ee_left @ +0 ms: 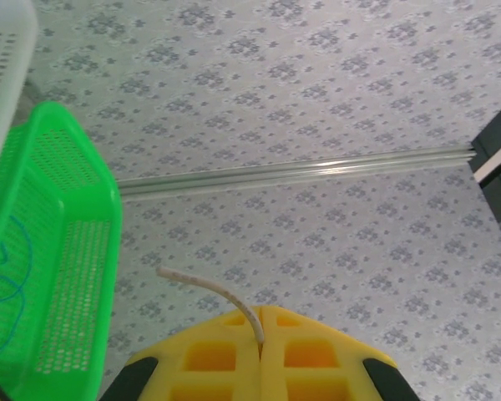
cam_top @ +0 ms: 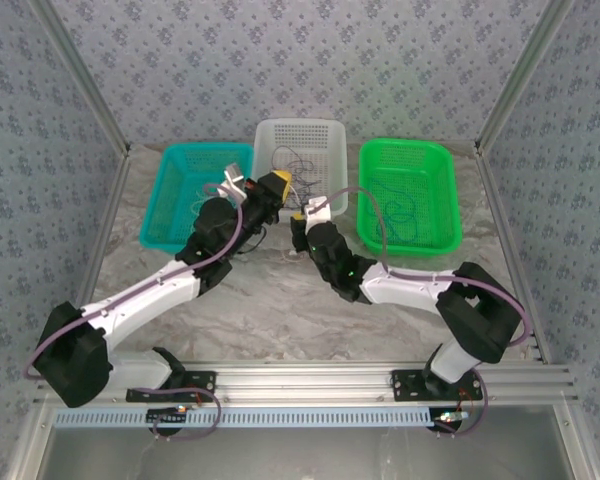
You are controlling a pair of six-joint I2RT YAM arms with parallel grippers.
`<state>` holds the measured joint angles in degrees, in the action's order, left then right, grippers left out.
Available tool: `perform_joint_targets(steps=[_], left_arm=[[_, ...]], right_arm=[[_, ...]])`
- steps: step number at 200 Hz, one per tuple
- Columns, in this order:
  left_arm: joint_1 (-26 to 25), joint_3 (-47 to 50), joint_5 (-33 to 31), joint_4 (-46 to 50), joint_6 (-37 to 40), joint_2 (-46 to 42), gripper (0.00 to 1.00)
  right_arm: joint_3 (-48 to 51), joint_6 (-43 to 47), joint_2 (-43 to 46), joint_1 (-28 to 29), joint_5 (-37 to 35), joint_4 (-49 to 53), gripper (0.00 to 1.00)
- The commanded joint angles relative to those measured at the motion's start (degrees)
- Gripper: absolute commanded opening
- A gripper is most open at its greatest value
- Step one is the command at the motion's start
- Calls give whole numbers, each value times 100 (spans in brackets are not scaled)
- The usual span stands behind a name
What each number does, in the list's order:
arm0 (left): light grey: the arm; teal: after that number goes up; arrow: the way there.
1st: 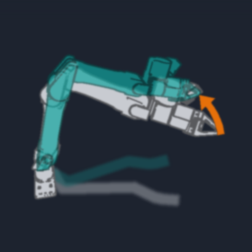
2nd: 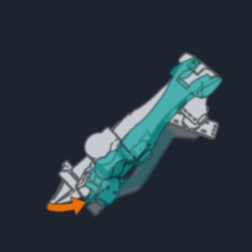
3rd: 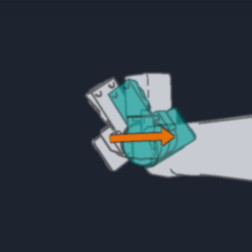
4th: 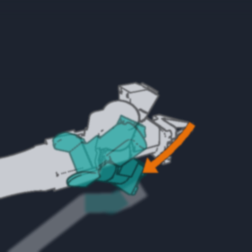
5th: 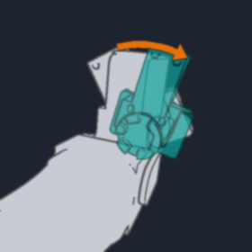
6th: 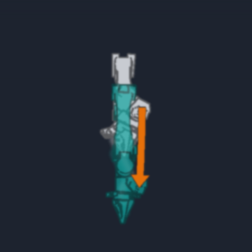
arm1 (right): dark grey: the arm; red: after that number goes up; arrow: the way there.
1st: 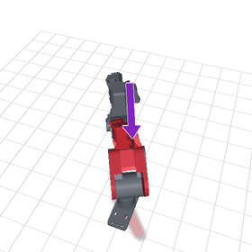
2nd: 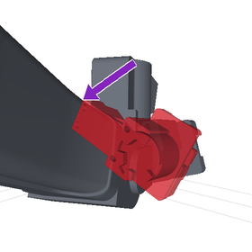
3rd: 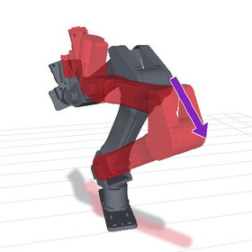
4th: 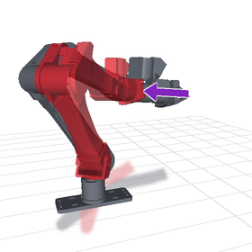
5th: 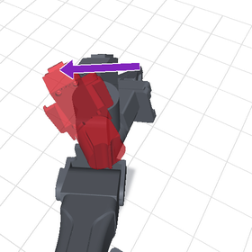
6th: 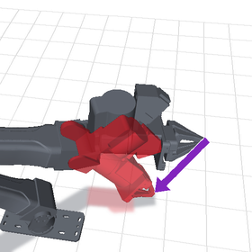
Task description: Untangle the cables
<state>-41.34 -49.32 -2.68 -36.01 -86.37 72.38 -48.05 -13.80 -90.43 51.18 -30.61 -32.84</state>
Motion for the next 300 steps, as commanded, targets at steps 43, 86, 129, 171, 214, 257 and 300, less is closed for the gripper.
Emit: perform_joint_targets(steps=[43, 86, 129, 171, 214, 257, 300], left_arm=[[-38, -371, -190, -60, 196, -307, 0], [-40, -609, -171, 80, 322, -356, 0], [11, -749, -226, 172, 406, -398, 0], [51, -820, -244, 242, 435, -383, 0], [211, -801, -261, 346, 453, -516, 0], [293, -816, -265, 437, 488, -615, 0], [316, -790, -240, 444, 429, -616, 0]], right_arm=[[87, -176, 73, -159, -23, 358, 29], [325, -224, 224, -165, 3, 441, 26], [548, -381, 313, -106, 4, 482, 25], [664, -344, 345, 5, 90, 544, 20], [796, -402, 364, 81, 108, 714, 20], [900, -498, 363, 146, 96, 812, 20], [904, -541, 428, 188, 51, 867, 22]])
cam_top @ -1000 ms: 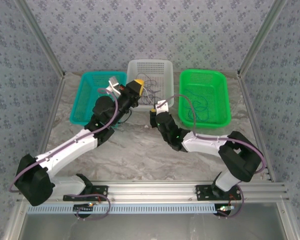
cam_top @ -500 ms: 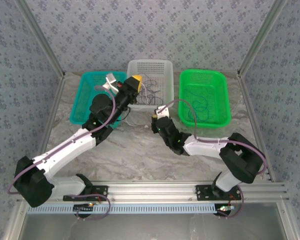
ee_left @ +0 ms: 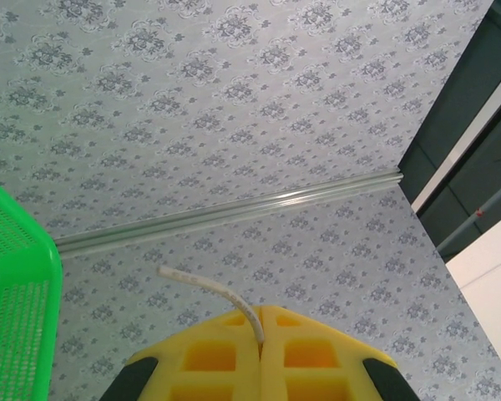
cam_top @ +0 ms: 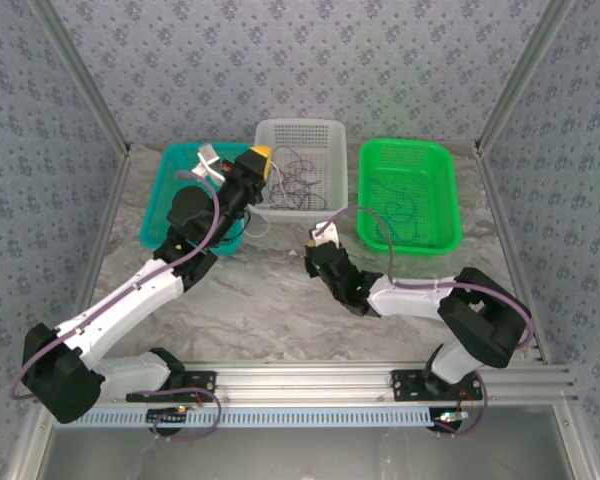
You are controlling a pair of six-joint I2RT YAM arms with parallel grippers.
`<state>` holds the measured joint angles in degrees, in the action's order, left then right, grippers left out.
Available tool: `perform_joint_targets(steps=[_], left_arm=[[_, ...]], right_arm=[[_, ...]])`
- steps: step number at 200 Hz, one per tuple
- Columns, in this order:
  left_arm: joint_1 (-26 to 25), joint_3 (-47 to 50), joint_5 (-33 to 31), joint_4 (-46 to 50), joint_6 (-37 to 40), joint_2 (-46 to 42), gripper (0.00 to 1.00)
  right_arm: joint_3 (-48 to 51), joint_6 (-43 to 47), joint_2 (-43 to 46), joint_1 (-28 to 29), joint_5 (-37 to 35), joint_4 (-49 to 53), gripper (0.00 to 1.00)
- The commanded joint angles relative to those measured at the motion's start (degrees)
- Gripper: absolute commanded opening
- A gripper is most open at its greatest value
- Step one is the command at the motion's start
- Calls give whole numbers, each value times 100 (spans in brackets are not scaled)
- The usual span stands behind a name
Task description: Untangle the cables
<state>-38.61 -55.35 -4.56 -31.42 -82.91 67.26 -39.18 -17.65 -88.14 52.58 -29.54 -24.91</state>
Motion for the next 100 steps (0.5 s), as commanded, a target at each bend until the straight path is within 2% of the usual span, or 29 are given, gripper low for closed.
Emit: perform_joint_targets(steps=[1, 11, 33, 52, 68, 100], left_arm=[[40, -186, -49, -14, 88, -102, 0], [55, -180, -60, 3, 88, -115, 0], [61, -158, -68, 13, 91, -92, 0], [80, -128, -59, 5, 66, -79, 0], [84, -122, -42, -5, 57, -65, 0], [91, -112, 12, 20, 58, -60, 0]], right_arm=[[20, -158, 204, 50, -50, 74, 22], [3, -151, 285, 62, 1, 67, 28], [-25, -41, 532, 99, 206, 37, 57], [-58, 78, 666, 77, 635, -38, 72], [-77, 49, 758, 30, 948, -125, 78], [52, -131, 981, -325, 2071, -510, 80]])
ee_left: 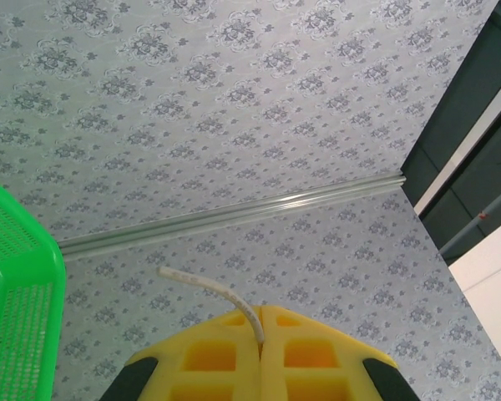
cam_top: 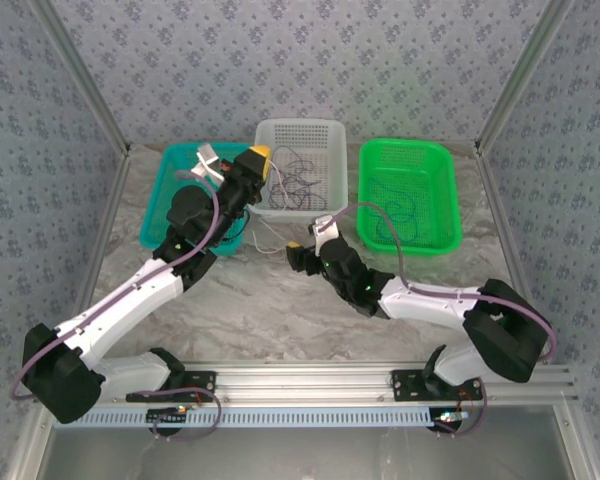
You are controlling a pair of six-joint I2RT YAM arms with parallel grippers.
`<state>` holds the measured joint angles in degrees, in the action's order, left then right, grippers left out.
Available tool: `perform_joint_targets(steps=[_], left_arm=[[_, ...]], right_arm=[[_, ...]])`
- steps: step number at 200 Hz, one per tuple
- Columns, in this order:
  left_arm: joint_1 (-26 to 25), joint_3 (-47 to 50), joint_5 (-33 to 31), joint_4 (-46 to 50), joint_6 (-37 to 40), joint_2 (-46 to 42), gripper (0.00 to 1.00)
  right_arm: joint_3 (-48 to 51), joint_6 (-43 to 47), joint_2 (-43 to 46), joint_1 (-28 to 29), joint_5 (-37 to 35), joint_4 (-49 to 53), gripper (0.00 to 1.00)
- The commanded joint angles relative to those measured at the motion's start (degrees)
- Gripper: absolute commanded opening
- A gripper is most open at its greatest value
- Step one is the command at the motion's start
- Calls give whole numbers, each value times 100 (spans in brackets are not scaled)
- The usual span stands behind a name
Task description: Untangle the cables
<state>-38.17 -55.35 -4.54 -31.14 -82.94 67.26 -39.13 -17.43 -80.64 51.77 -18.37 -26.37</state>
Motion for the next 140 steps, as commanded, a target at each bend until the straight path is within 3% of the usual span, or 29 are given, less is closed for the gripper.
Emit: perform_joint_targets(steps=[1, 85, 140], left_arm=[[47, -114, 12, -8, 59, -58, 0], [42, -186, 215, -68, 11, 83, 0], [35, -252, 317, -105, 22, 107, 0]], right_arm=[[47, -159, 232, -258, 974, -358, 81], [-641, -490, -71, -714, 2454, 22, 83], [-1063, -614, -646, -772, 2699, 72, 84]])
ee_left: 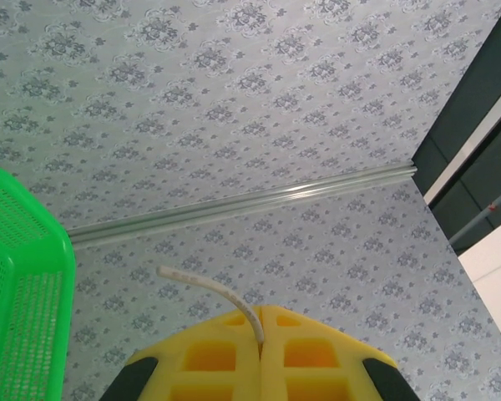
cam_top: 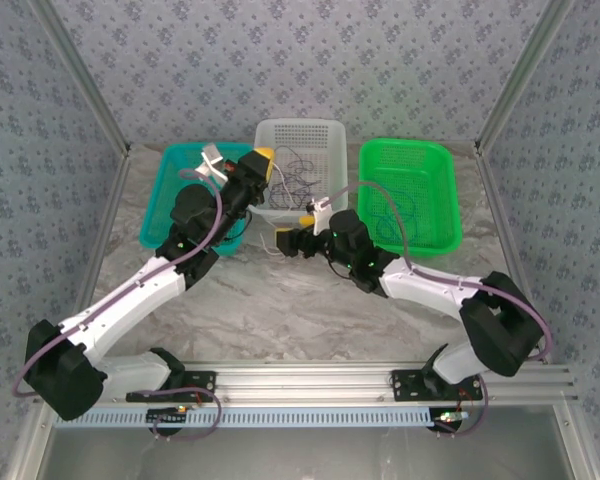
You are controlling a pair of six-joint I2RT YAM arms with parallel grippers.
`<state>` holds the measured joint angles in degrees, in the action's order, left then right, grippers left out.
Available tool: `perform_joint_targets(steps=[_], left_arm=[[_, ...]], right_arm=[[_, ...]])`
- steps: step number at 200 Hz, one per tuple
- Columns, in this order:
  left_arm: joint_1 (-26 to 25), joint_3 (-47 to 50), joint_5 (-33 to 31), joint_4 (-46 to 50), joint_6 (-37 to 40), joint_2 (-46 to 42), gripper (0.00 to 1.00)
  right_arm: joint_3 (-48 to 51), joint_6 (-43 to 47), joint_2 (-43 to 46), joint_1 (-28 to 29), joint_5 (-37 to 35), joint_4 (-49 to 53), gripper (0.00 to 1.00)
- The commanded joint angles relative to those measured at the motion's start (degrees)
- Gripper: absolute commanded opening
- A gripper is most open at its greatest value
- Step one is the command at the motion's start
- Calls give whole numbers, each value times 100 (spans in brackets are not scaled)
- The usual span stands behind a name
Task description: Untangle the cables
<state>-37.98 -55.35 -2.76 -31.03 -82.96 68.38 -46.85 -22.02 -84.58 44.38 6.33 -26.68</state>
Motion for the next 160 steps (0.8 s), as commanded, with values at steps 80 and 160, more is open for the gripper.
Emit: perform_joint_targets(steps=[80, 160], left_arm=[[-139, -353, 213, -142, 124, -34, 0], [-92, -336, 224, -133, 143, -95, 0]], right_arm=[[-1007, -362, -1313, -73, 762, -131, 81], [-984, -289, -1450, -72, 729, 166, 41]])
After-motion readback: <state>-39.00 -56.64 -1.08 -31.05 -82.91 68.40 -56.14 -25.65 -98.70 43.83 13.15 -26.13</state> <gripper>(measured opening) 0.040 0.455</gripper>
